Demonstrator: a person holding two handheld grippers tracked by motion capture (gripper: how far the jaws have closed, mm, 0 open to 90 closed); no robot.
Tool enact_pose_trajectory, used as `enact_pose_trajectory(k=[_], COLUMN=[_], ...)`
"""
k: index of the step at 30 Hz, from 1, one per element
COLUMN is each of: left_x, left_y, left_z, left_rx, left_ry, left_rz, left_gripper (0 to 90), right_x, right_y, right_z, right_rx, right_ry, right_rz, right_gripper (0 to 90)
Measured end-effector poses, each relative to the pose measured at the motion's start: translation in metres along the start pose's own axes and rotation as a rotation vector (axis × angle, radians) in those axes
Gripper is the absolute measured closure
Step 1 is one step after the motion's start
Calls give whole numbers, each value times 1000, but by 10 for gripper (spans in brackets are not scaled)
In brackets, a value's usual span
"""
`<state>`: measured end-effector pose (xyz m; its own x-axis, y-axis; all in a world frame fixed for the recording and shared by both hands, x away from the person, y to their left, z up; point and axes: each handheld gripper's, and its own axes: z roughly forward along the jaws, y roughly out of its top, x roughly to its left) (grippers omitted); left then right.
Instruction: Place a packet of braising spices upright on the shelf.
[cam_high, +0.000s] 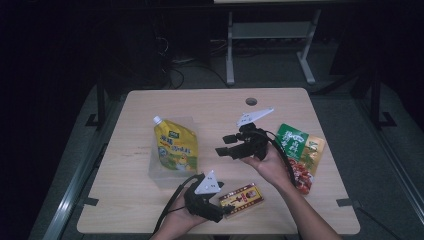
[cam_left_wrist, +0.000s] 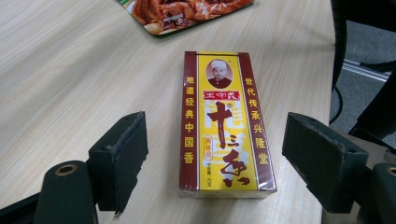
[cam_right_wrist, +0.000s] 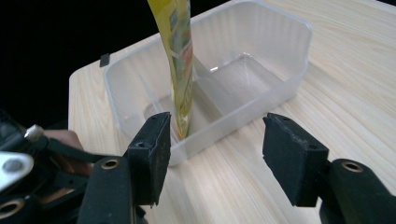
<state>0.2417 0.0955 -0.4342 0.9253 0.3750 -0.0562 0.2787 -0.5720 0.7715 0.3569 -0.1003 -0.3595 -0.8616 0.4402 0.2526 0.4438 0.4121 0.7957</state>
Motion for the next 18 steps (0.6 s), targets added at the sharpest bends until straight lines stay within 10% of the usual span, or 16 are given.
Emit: enact_pose_trajectory(k=[18], left_x=[-7], left_y=[0], left_z=[13], left_rx=[62], left_ry=[13], left_rz=[46], left_gripper=[213], right_x=[-1], right_y=[-42], right_z=[-41], right_rx=[1], right_ry=[-61], right_rz=[45], right_gripper=[366])
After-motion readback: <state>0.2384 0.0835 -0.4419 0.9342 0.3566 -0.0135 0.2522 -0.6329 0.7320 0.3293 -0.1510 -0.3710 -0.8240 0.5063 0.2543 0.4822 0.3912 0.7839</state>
